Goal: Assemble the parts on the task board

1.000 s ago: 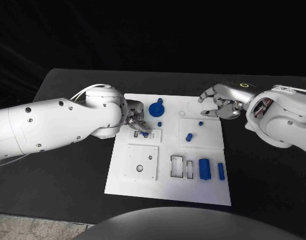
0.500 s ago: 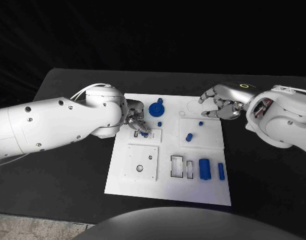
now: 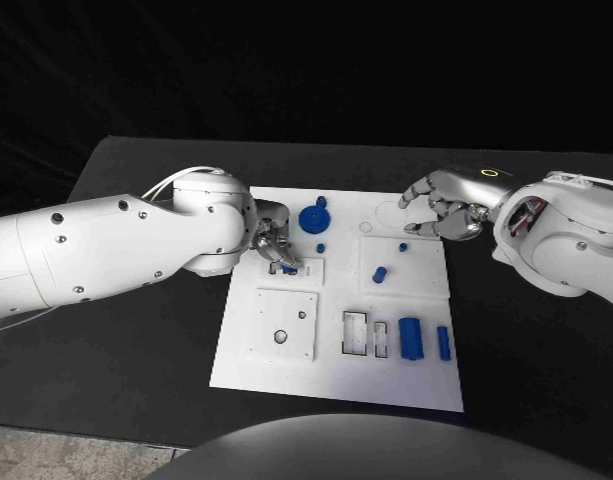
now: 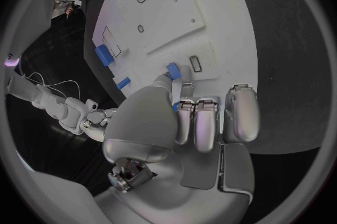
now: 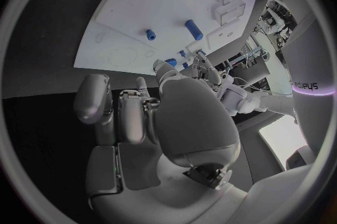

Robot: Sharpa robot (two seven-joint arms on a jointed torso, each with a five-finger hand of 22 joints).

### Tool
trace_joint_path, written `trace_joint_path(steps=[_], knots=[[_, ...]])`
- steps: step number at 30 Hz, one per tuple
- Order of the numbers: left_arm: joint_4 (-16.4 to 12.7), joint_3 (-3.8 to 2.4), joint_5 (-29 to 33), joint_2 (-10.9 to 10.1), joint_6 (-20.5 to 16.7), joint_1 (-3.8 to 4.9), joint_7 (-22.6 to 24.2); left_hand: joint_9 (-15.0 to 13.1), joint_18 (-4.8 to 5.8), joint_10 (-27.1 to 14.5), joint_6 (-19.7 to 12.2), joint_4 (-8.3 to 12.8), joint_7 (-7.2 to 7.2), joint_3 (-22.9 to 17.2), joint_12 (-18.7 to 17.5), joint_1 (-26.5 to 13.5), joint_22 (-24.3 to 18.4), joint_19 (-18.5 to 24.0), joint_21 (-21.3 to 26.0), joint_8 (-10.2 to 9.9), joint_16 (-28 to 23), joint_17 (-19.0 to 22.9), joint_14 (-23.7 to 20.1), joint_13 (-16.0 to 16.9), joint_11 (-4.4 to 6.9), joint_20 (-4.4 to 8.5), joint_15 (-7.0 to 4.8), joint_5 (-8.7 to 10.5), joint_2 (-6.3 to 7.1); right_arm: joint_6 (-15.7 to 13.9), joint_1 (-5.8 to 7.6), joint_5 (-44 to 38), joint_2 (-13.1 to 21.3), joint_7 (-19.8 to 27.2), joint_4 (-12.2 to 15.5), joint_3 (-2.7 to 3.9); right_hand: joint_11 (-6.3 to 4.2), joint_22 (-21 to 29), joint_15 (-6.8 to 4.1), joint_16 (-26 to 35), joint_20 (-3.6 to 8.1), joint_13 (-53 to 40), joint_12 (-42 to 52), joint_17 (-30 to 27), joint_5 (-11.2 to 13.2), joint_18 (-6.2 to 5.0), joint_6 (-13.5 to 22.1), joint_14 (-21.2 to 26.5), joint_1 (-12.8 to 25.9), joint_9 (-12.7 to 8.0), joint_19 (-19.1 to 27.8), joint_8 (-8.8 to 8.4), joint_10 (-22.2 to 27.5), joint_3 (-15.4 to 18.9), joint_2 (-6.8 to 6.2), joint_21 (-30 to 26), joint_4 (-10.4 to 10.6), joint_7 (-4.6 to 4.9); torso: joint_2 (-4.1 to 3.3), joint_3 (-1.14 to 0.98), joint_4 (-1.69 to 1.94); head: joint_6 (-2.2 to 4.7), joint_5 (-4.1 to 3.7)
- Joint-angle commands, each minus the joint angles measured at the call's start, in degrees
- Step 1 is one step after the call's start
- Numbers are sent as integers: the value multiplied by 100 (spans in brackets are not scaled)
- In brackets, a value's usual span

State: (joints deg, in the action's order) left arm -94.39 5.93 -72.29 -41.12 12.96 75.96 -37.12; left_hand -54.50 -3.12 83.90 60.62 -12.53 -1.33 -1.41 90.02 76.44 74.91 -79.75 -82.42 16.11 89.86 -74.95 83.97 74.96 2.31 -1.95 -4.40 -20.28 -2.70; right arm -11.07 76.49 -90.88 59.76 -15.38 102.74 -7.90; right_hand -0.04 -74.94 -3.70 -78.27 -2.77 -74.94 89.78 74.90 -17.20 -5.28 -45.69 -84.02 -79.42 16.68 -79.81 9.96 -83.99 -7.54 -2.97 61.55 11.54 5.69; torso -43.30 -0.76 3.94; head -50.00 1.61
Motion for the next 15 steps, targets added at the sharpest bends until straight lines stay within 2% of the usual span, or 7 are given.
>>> trace_joint_path(steps=[1,5,11,15], knots=[[-4,11,-53,10,200,-8,-16,-6,-6,610,27,-5,19,-36,-2,33,499,45,10,-17,14,-1505,603,1504,-5,-8,-8,18,16,102,-10,-17,-7,-39,-8,0,17,-572,10,25,5,-1496,11,19,-23,-42,-32,-236,-54,-12,32,-39,-589,-3,8,-32,-43,-2,2,2,-1,0,11],[-15,11,-44,18,203,-8,-17,-7,-6,610,35,-17,16,-56,-2,19,503,43,11,-28,14,-1505,603,1504,-7,-9,-5,49,18,116,-14,-16,-9,-44,-8,0,17,-572,10,25,5,-1496,11,19,-23,-42,-32,-236,-54,-12,32,-39,-589,-3,8,-32,-43,-2,1,0,-3,0,15],[-14,11,28,24,208,-8,-24,-21,-7,610,66,-74,6,-126,-2,-65,507,45,24,-75,14,-1505,603,1504,-16,-18,3,240,32,149,-19,-11,-11,-59,-12,0,17,-572,10,25,5,-1496,11,19,-23,-42,-32,-236,-54,-12,32,-39,-589,-3,8,-32,-43,-2,4,-3,0,0,15],[3,11,64,38,194,-8,-25,-24,-7,610,68,-83,5,-140,-2,-77,508,45,26,-84,14,-1505,603,1504,-18,-19,5,270,32,167,-20,1,-13,-68,-15,0,17,-572,10,25,5,-1496,11,19,-23,-42,-32,-236,-54,-12,32,-39,-589,-3,8,-32,-43,-2,4,-1,-2,0,21]])
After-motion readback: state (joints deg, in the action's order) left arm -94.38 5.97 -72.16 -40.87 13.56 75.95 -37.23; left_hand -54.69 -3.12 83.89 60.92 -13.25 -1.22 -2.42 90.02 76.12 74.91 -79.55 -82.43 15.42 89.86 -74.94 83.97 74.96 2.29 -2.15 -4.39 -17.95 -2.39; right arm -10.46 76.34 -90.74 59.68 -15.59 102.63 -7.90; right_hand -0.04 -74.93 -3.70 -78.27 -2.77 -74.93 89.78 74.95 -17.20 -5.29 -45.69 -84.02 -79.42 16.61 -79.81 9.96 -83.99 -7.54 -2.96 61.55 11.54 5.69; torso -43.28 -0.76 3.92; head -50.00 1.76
